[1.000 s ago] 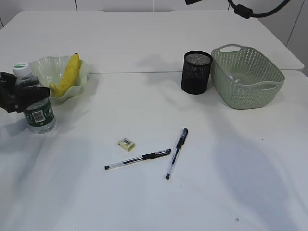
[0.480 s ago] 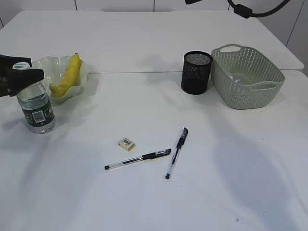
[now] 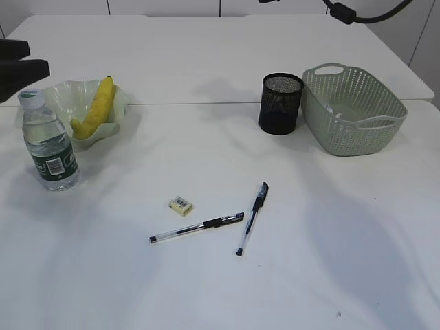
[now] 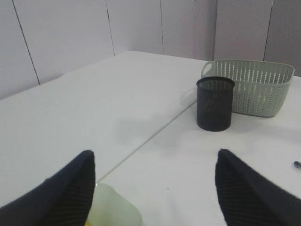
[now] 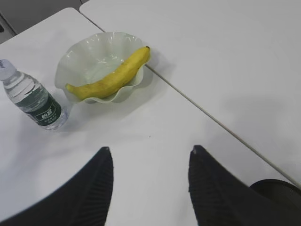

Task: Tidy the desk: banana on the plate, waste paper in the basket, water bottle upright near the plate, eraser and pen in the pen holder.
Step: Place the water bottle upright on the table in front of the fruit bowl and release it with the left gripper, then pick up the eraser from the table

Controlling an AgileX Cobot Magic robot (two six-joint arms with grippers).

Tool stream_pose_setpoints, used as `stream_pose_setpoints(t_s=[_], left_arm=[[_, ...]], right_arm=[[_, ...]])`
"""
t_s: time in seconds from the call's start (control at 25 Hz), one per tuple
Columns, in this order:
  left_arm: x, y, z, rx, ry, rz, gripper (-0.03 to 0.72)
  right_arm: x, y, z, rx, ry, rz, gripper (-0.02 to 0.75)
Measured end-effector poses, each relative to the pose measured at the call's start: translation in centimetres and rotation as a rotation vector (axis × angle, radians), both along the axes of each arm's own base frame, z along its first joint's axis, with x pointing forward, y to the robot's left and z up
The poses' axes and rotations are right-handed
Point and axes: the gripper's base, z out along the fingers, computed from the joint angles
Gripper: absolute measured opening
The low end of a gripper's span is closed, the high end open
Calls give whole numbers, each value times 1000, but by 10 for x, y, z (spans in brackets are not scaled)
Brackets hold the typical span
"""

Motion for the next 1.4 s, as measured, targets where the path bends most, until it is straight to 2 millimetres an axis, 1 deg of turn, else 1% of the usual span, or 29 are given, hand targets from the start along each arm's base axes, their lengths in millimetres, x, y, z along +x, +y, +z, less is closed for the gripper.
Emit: stream_pose_setpoints(t_s=[0.32, 0.4, 0.56, 0.72, 0.88, 1.08, 1.24, 1.4], left_arm=[[-17, -7, 68, 11, -137, -4, 559], [-20, -8, 79, 18, -159, 2, 559], [-24, -9, 93, -9, -153, 11, 559], [-35, -13, 114, -25, -165, 22, 543], [-52, -17, 142, -35, -191, 59, 510], [-86, -26, 184, -60, -211, 137, 503], [-115, -31, 213, -115, -218, 230, 502], [-142, -36, 235, -187, -240, 301, 501]], right_arm=[[-5, 2, 7, 18, 20, 29, 389], [-6, 2, 7, 25, 26, 32, 389], [-6, 3, 7, 38, 43, 29, 389], [-7, 3, 7, 48, 65, 15, 389], [-7, 4, 7, 70, 106, -13, 389], [-8, 11, 7, 127, 186, -53, 389], [-13, 32, 8, 156, 224, -29, 389], [-22, 61, 8, 169, 260, 11, 389]])
